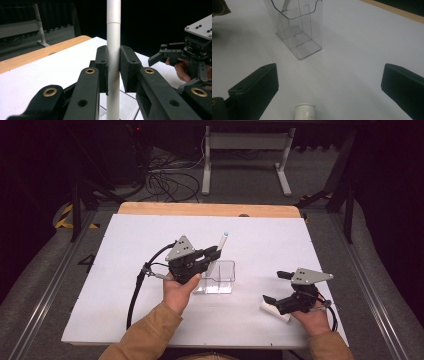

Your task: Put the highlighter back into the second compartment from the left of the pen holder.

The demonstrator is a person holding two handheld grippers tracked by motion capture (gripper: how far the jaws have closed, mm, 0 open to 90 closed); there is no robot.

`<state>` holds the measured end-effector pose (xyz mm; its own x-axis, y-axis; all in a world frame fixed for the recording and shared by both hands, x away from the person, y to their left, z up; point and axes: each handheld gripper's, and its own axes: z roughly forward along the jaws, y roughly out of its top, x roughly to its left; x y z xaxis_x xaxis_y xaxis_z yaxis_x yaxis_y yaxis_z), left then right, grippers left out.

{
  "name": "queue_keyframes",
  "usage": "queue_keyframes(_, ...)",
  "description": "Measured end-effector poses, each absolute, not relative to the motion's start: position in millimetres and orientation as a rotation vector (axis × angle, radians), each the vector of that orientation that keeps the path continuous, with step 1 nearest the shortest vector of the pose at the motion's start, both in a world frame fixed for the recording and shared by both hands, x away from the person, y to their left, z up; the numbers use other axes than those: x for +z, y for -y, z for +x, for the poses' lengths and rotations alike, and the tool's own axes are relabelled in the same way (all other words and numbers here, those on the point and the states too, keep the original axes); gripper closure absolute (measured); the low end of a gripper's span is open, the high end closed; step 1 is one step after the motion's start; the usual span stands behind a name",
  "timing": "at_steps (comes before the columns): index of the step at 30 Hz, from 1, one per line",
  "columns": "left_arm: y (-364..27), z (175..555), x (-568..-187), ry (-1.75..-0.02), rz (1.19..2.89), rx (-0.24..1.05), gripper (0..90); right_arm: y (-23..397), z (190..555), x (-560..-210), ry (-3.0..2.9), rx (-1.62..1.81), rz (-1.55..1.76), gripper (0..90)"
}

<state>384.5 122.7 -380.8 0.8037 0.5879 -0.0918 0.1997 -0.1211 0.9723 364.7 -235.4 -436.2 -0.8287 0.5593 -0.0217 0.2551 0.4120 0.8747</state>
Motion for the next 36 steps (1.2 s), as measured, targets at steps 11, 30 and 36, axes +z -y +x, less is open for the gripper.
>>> queue_keyframes(11, -121, 388, -386, -0.626, 1.706, 0.330, 76.1, 236, 365, -436, -2.361, 1.385, 0.704, 1.5)
queue_keyframes(30, -144, 375, -372, -0.614, 1.698, 0.378, 30.9, 237, 364, -434, -2.345, 1.397, 0.705, 1.3)
queue_keyframes(36, -150, 370, -369, -0.594, 1.728, 0.392, 29.7, 238, 363, -433, -2.332, 1.406, 0.699, 1.0)
